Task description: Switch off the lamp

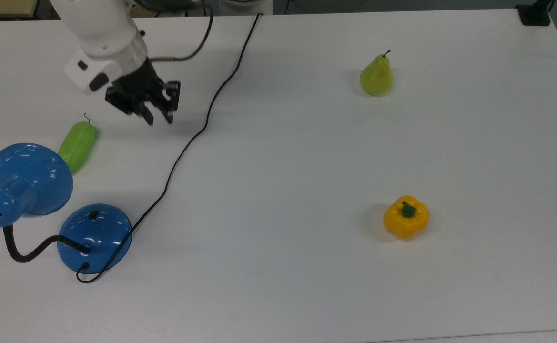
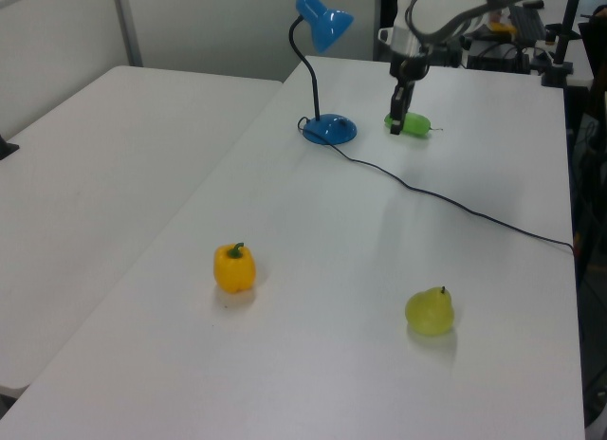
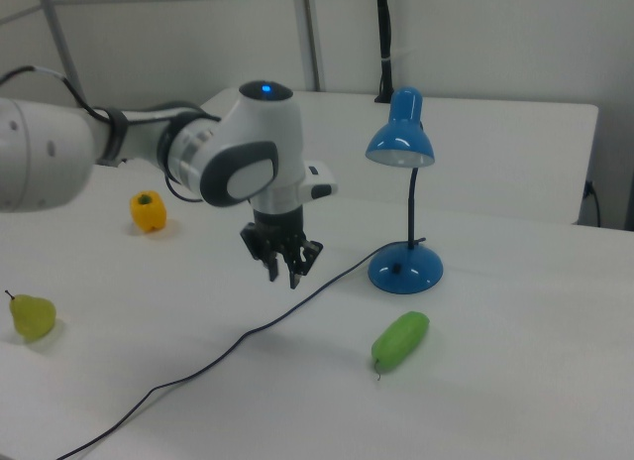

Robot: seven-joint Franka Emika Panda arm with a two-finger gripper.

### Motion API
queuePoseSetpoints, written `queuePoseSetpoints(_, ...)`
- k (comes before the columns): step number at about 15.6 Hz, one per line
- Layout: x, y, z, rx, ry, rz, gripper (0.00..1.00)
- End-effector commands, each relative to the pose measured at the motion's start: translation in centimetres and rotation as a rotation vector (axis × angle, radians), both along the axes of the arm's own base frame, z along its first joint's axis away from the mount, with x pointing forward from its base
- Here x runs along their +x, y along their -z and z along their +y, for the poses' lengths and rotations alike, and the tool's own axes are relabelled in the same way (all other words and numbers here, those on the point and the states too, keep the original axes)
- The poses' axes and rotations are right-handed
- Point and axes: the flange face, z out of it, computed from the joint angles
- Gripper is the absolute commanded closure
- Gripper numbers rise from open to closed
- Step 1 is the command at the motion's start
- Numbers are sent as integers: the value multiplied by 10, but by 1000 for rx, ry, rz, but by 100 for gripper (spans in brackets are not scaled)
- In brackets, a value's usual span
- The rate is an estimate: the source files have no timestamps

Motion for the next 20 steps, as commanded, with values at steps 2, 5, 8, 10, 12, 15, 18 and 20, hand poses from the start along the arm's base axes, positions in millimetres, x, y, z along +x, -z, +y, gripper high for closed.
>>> queuePoseSetpoints(2,-59,-67,-3,4,-40,117,0)
queuePoseSetpoints(5,-84,-116,-4,16,10,148,0)
queuePoseSetpoints(8,-94,-159,3,16,136,148,0)
queuePoseSetpoints(10,-101,-187,12,10,220,145,0)
queuePoseSetpoints(12,-102,-209,32,6,213,130,0)
queuePoseSetpoints(15,-106,-226,76,-19,219,107,0)
queuePoseSetpoints(18,-105,-228,125,-65,251,101,0)
queuePoseSetpoints(20,-104,-225,141,-86,227,91,0)
